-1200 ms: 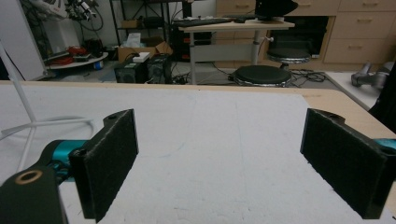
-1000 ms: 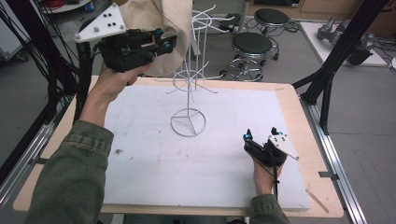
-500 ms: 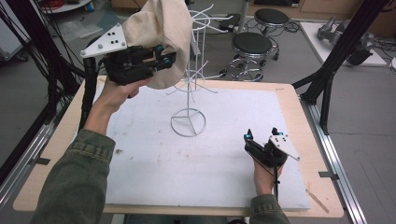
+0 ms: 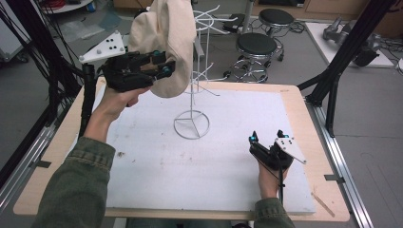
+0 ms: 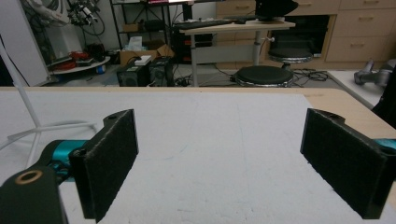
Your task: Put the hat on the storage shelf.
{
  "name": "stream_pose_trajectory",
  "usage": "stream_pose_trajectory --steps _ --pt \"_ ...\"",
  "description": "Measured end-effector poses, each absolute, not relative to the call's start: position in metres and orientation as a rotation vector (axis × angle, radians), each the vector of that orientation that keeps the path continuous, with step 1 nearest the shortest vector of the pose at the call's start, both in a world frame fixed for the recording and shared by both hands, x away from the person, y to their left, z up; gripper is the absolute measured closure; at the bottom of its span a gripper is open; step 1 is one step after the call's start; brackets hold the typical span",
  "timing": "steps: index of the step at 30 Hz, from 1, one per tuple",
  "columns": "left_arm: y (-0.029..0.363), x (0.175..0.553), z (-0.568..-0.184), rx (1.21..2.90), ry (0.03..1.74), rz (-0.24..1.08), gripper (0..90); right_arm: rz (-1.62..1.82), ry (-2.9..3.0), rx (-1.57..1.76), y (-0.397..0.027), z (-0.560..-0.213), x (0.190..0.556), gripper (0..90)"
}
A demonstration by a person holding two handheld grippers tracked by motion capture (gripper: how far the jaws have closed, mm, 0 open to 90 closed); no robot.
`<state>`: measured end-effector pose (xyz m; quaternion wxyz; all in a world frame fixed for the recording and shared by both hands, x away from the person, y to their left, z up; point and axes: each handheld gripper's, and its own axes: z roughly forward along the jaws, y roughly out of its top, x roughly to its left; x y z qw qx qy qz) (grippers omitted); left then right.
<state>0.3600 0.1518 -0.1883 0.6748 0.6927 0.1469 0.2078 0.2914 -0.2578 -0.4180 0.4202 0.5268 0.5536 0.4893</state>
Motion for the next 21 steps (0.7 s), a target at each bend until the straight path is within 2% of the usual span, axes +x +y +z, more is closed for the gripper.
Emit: stream_pose_trajectory --steps 2,8,17,21 --pt "0.1521 0.3600 -0.1893 1.558 0.344 0.479 53.3 1.228 1.388 1.322 -0.2576 -0.4180 0.2914 10.2" --pt "0.1541 0.3591 -0.1941 1.528 0.365 0.502 45.0 1.233 1.387 1.326 -0.2572 -0.4179 0.2915 10.3" --pt "0.1567 0.3568 -0.1953 1.515 0.381 0.509 36.3 1.235 1.387 1.326 -0.2575 -0.4177 0.2910 10.2" --pt "0.1602 0.3538 -0.1967 1.505 0.390 0.517 35.4 1.238 1.380 1.331 -0.2578 -0.4174 0.2907 10.2"
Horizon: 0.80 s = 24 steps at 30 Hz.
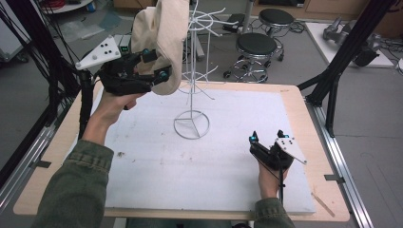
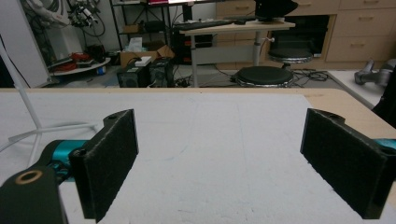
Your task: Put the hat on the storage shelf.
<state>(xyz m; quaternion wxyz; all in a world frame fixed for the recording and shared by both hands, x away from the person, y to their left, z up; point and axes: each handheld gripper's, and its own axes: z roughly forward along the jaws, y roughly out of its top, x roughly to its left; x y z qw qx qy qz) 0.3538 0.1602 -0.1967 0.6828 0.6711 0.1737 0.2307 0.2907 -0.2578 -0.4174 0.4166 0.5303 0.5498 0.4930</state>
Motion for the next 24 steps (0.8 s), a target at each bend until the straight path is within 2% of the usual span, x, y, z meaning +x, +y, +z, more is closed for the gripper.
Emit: stream_pose_trajectory --steps 13,24 --pt "0.192 0.335 -0.205 1.459 0.462 0.547 31.1 1.237 1.376 1.334 -0.260 -0.417 0.290 10.2" --pt "0.230 0.313 -0.235 1.422 0.576 0.595 26.5 1.231 1.365 1.338 -0.261 -0.417 0.289 10.2"
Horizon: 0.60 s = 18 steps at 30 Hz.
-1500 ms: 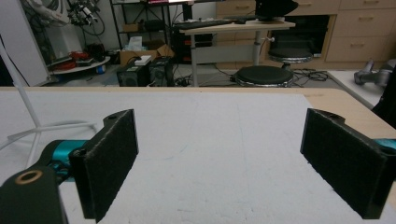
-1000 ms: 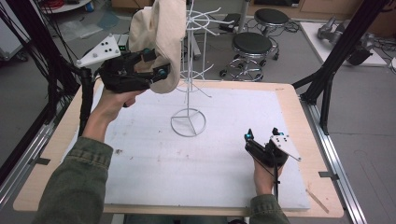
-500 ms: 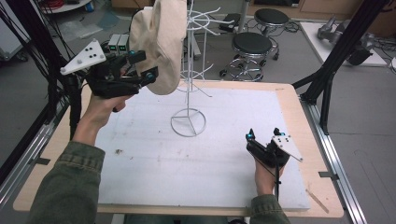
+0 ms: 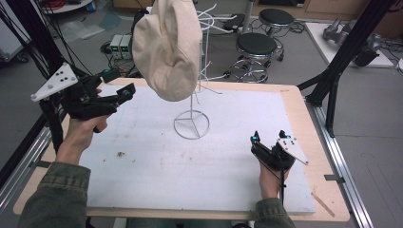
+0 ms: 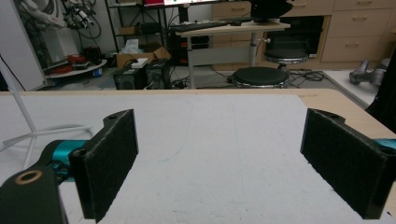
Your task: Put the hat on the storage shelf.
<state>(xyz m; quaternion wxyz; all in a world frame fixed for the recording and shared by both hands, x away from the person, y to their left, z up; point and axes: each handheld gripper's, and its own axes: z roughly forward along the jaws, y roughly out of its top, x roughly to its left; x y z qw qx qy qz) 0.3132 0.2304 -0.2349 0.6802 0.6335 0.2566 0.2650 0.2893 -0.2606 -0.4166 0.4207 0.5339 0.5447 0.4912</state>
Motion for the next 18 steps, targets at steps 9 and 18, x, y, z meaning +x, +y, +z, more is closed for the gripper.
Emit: stream_pose_trajectory --steps 9,18 --pt "0.268 0.294 -0.275 1.376 0.710 0.600 26.4 1.232 1.361 1.333 -0.260 -0.416 0.289 10.2" --pt "0.291 0.278 -0.309 1.363 0.792 0.617 26.0 1.228 1.377 1.327 -0.258 -0.417 0.290 10.2"
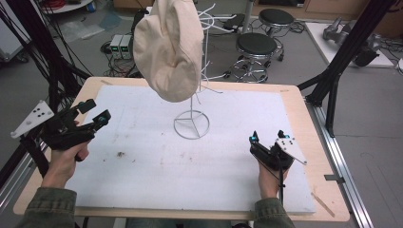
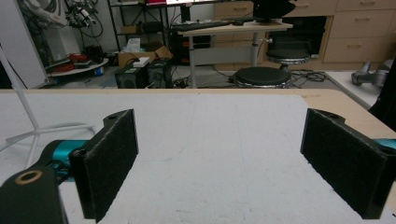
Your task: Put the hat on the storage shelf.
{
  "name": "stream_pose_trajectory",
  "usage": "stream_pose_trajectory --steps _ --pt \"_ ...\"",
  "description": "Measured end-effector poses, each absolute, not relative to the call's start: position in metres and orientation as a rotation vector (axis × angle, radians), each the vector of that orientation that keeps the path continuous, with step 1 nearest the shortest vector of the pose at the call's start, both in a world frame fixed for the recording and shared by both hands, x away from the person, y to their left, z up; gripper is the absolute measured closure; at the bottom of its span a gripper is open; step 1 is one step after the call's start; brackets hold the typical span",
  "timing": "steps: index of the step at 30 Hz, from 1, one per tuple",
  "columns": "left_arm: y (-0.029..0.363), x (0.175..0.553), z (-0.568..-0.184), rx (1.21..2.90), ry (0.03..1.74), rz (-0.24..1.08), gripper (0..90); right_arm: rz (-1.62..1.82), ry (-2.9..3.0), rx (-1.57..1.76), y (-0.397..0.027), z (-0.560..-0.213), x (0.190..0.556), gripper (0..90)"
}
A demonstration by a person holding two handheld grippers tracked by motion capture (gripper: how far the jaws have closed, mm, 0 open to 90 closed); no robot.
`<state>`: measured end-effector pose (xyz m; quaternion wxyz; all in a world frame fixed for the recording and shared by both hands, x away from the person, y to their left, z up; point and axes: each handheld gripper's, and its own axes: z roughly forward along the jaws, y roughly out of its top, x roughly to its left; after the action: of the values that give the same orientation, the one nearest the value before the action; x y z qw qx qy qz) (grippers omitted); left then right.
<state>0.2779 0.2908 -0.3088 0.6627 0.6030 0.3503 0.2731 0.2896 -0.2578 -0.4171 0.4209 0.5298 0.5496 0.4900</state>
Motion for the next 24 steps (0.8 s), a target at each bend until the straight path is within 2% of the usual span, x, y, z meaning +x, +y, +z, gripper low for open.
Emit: stream_pose_trajectory --steps 12,24 --pt "0.307 0.253 -0.349 1.357 0.911 0.719 25.4 1.222 1.374 1.325 -0.257 -0.417 0.289 10.2" --pt "0.323 0.245 -0.385 1.236 1.119 0.919 24.4 1.218 1.378 1.310 -0.252 -0.417 0.286 10.2"
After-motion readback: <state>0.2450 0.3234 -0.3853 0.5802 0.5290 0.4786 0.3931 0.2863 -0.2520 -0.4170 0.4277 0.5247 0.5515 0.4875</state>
